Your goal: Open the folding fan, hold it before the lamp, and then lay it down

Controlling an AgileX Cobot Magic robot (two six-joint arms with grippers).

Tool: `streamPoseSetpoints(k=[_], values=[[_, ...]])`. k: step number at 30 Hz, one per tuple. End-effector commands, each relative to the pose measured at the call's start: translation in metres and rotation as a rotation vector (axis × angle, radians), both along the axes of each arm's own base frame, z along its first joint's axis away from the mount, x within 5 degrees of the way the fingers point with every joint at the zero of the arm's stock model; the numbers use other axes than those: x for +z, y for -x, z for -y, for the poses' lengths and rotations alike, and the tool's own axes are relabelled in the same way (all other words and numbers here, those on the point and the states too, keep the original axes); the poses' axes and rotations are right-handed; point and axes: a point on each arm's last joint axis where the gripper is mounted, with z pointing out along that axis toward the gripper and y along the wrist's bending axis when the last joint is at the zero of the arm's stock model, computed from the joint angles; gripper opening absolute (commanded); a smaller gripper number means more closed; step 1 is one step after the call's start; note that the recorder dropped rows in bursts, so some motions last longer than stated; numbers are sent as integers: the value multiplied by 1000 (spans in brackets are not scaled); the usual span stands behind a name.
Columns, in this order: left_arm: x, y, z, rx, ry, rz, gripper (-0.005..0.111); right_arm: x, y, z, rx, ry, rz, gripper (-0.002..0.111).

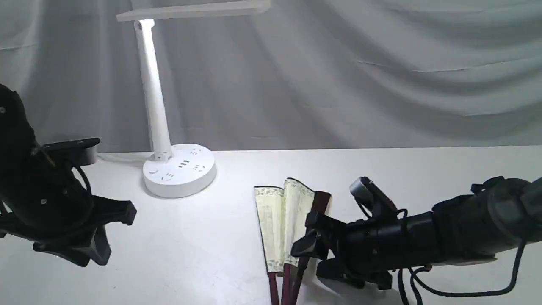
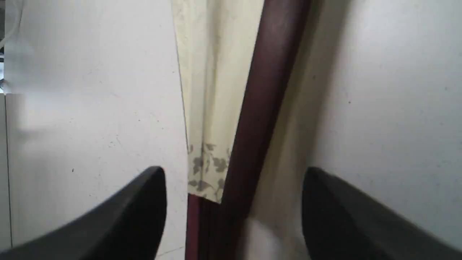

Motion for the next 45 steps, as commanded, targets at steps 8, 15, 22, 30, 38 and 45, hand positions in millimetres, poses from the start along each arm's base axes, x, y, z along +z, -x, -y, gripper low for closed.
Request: streamPoseSetpoints(k=[8,15,22,30,38,45], values=[[2,1,-1,11,-2,12,26,8,-11,-3,-24,-25,9,56],[2,1,-1,11,-2,12,26,6,-11,-5,-39,-5,-1,56],[2,1,-1,11,-2,12,26,4,-12,-1,-72,34,-7,55],[2,1,-1,11,-2,12,26,6,-15,-1,-83,27,-5,53],[2,1,-1,10,-2,10,26,-4,-30,-13,-64,-76,-37,53],[2,0,-1,12,-1,19,26,-12,-29,-15,-64,-96,-72,53]])
